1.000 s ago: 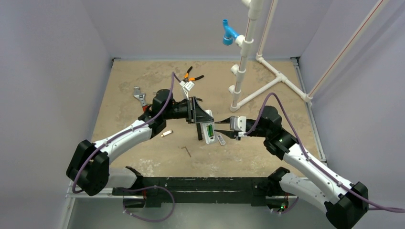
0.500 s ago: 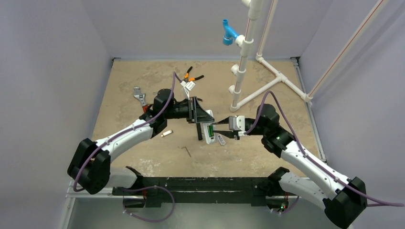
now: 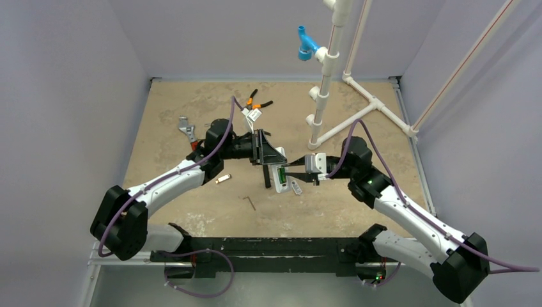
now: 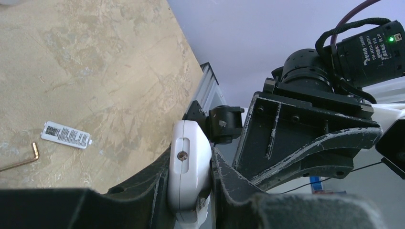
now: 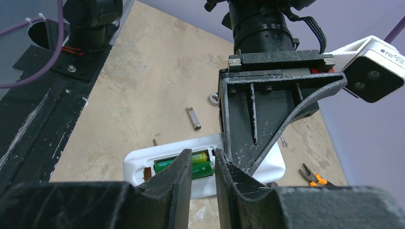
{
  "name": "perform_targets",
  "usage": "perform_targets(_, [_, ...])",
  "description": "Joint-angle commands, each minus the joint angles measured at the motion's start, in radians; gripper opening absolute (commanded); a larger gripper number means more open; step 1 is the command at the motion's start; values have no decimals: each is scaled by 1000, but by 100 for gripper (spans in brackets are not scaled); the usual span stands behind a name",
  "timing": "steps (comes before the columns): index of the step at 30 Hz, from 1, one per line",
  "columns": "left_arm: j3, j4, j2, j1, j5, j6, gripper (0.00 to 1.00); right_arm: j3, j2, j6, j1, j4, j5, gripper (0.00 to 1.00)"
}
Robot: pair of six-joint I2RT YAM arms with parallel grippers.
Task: Load the batteries into the remote control
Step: Load the battery into the remote control.
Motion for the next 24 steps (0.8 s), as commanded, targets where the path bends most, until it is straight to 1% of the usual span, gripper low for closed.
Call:
perform_targets(1, [46,32,-1,-3,28,15,0,49,5,-2,1,6,-31,22])
perform_targets(9, [44,32,-4,-4,29,16,0,49,12,-7,1,-4,-28,21])
perform_targets(19, [39,19,-7,-2,25,23,0,59,21,-22,1,-43,-18,16])
perform_targets(24, [44,19,-4,-2,26,23,0,68,32,-30,1,-63,-20,16])
